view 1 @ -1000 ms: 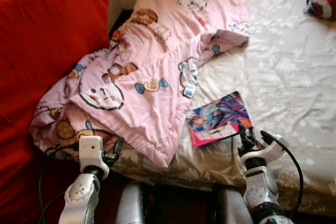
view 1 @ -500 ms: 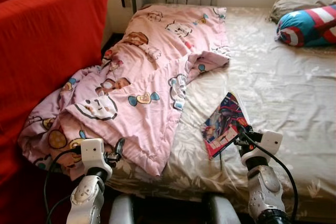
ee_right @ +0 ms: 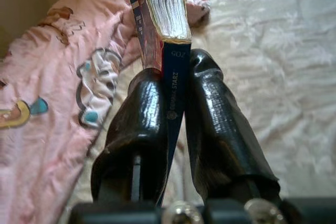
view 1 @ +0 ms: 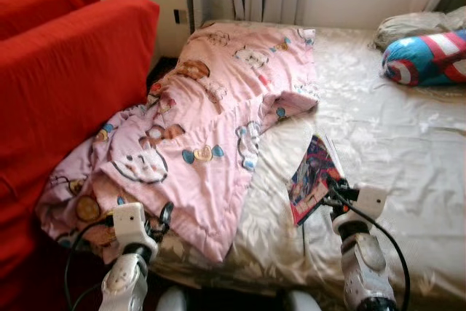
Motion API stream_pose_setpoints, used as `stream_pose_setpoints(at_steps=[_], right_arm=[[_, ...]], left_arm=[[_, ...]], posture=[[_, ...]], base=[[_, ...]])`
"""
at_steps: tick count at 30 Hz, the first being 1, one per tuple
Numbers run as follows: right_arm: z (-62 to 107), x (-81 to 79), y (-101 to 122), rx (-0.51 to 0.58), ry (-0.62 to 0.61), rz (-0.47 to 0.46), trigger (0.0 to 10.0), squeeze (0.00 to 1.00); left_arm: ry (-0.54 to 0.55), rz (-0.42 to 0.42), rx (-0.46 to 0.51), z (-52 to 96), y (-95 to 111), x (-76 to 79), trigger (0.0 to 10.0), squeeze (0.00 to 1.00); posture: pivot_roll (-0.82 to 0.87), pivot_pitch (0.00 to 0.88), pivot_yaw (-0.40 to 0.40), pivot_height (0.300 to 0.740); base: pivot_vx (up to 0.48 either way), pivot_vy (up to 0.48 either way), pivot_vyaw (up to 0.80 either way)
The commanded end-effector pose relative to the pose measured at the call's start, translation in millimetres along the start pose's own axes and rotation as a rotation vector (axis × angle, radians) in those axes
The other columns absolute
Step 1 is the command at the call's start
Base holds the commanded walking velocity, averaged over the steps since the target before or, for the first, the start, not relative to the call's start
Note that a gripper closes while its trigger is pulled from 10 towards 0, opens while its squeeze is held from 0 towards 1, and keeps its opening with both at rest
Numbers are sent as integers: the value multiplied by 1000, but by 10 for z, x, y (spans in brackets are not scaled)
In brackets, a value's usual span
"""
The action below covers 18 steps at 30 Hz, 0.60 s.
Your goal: Clean up the room
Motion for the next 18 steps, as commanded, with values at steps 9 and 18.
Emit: stream_pose_setpoints(at_steps=[9,18], right_arm=[[-16,-86,30,6,31,45,10000,0],[-11,-46,29,6,-1,43,10000,0]], left_arm=[[11,5,-9,21,-59,-76,10000,0],[5,10,1,17,-60,-56,10000,0]], posture=[[-19,0,-37,740],[-20,0,-39,740]], base=[[0,0,0],[0,0,0]])
Point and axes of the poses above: a point about 5 cm out from each wrist's last joint towards the gripper, its own z axis pointing back from the gripper into the wrist, its own y axis along the axis of the wrist's last joint, x = y × z, the point moved 3 cm from there along -z, pointing out of the wrist towards the gripper, and after that the axes turned 8 degrees about -z, right-handed, at the moved point
